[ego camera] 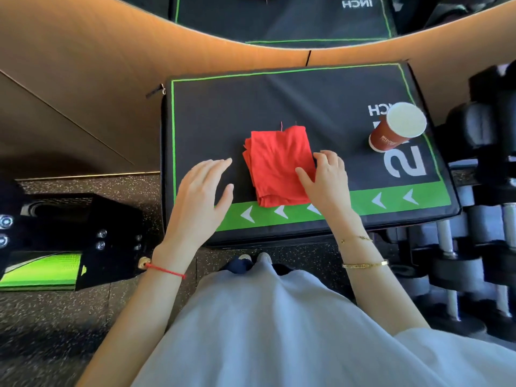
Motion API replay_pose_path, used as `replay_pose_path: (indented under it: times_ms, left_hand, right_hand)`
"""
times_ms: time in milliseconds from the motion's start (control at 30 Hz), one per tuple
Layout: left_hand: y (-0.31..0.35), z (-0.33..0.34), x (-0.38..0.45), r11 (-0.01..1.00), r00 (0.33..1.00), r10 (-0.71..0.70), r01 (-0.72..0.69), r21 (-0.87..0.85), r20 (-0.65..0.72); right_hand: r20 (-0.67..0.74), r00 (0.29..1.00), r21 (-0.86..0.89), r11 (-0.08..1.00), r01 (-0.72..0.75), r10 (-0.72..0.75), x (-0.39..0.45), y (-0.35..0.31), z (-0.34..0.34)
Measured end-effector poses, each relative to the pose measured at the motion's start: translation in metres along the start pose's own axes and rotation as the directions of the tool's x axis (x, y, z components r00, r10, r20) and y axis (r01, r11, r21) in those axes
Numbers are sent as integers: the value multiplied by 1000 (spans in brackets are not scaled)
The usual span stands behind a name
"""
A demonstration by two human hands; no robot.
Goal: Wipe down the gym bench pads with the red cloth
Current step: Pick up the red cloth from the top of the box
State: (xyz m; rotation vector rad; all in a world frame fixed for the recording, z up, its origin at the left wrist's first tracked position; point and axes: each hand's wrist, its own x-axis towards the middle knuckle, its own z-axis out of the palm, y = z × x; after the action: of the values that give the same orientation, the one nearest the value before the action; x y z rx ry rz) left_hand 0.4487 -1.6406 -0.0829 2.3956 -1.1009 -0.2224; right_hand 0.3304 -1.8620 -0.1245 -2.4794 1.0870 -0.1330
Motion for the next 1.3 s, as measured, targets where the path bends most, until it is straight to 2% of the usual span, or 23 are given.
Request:
replay_pose_path:
  times_ms: [333,433,567,600,700,800,933,1100,1300]
  left_hand:
    - [-6,-3,5,1000,1000,14,-14,15,18]
    - [-5,-4,3,1000,999,29,-29,8,17]
    - [-3,-6,1,999,999,43,-43,3,8]
    - [-2,-7,0,999,999,46,-46,1,4]
    - [1,-7,-3,998,998,67,-67,-9,-9]
    - [6,-6,-6,995,995,93,-94,-23,-35]
    - [14,-2,-13,992,991,113,-116,-40,-67]
    - [25,5,-17,986,985,160,-163,-47,-62]
    - [35,16,-17,960,962,271,-271,-67,-12]
  right_hand:
    - [-72,997,135,991,0,10,2,-6,5]
    - [-41,998,278,960,-35,48,1,-12,4]
    - [113,982,538,822,-188,150,-2,-18,-6]
    - [183,968,600,760,-250,173,-3,-20,-9]
    - [361,909,765,490,-418,210,-9,-21,-16]
    - [421,877,819,318,-477,232,-21,-16,-20]
    - [456,864,864,127,-487,213,-43,-7,-24]
    - [414,880,899,45,-435,234,-71,6,-36]
    - [360,864,924,-7,-382,351,-110,19,-44]
